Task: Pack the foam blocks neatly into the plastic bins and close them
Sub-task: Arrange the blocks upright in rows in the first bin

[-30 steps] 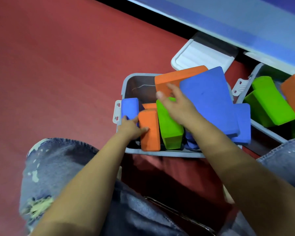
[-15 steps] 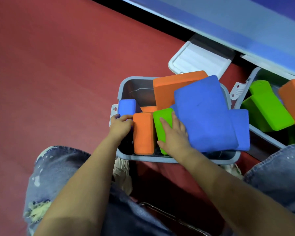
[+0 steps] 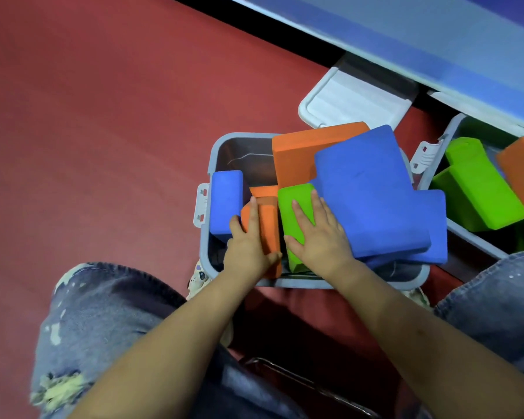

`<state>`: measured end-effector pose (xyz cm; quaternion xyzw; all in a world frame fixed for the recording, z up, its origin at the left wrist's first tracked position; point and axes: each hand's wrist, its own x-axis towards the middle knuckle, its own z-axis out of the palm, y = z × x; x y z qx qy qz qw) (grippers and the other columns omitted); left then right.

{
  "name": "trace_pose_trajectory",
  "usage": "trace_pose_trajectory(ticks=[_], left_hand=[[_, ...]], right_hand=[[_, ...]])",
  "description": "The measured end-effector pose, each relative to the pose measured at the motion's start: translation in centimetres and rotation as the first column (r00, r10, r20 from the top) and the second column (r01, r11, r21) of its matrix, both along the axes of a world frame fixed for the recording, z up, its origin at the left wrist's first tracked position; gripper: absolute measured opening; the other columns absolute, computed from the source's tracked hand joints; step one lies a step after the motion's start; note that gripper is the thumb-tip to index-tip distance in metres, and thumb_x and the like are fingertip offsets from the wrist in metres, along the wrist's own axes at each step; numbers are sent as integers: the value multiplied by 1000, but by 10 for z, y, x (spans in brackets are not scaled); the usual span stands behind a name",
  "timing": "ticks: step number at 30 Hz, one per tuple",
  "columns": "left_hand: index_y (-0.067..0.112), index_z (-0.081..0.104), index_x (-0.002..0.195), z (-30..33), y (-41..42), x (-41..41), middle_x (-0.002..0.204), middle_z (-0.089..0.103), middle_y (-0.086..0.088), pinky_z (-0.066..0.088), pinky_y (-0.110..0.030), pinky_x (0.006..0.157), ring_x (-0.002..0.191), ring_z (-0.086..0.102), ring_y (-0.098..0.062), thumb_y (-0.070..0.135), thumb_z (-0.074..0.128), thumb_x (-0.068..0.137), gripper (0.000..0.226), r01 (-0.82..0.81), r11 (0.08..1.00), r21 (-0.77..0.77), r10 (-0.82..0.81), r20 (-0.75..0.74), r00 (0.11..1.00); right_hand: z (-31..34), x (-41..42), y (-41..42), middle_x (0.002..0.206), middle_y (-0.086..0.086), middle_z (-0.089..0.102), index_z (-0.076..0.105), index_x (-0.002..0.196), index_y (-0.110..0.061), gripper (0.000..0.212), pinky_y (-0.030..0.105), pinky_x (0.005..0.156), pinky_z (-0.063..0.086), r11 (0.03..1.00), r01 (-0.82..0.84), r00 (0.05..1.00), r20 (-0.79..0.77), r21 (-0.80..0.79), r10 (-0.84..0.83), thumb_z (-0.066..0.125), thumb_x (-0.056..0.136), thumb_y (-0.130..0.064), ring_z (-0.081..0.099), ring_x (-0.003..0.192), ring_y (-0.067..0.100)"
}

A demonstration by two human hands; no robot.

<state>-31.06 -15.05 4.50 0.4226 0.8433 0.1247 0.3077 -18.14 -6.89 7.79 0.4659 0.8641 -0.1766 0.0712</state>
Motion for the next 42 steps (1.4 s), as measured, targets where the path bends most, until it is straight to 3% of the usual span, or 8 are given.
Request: trace_pose_trajectory(ticks=[13,18,24,28,32,37,39,42], left_hand=[[48,-8,148,36,46,-31,144,19,-18,39,-40,104,122,47,-41,49,64,79,99,13,995,-99,0,131,991],[33,-17,149,10,25,-11,154,-8,-25,27,-37,112,136,35,-39,39,58,92,94,96,982,-161,-59,221,973],[37,4,152,16,27,-23,157,0,-21,33,-36,107,132,41,-35,15,42,95,72,119,976,-180,-98,124,987],[54,12,145,18,18,-26,158,-24,1,35,-48,104,139,21,-36,12,41,90,76,176,948,-266,-206,-88,975],[52,12,147,22,20,-32,159,-21,7,9,-62,112,147,-11,-30,7,39,88,78,250,910,-332,-286,-63,956],[28,34,147,47,33,-47,161,0,-8,15,-36,119,147,14,-27,21,36,100,48,397,859,-323,-362,165,918],[20,38,145,59,40,-63,156,27,-4,28,-17,105,139,34,-19,19,41,100,46,296,912,-284,-239,219,946],[17,43,142,71,58,-95,146,44,-4,35,-19,94,124,49,-20,19,43,99,43,92,973,-212,-51,192,980]], right_hand=[[8,14,1,160,-2,-6,17,149,-35,74,34,116,10,999,-35,999,17,-27,35,50,87,-58,-1,147,19],[4,20,-5,159,2,-15,6,151,-33,75,33,117,7,991,-122,989,79,-50,126,43,91,-58,-1,147,18],[12,16,0,160,4,-8,7,151,-32,77,34,115,15,988,-155,976,149,-22,156,44,89,-60,8,145,19],[21,10,5,160,4,-4,9,151,-32,78,36,112,19,985,-167,967,188,-37,171,46,88,-60,14,143,21],[31,12,5,160,3,-5,9,151,-32,76,36,112,21,976,-193,948,238,-97,211,49,90,-53,16,143,23],[54,9,23,156,10,16,20,150,-26,70,38,111,30,943,-161,928,280,-291,245,52,92,-46,28,139,28],[67,0,41,146,17,35,26,149,-20,65,34,106,35,935,-148,939,250,-321,235,52,93,-42,38,132,30],[79,-23,76,140,14,46,40,142,-16,53,33,102,38,958,-125,971,165,-259,172,52,95,-36,45,127,29]])
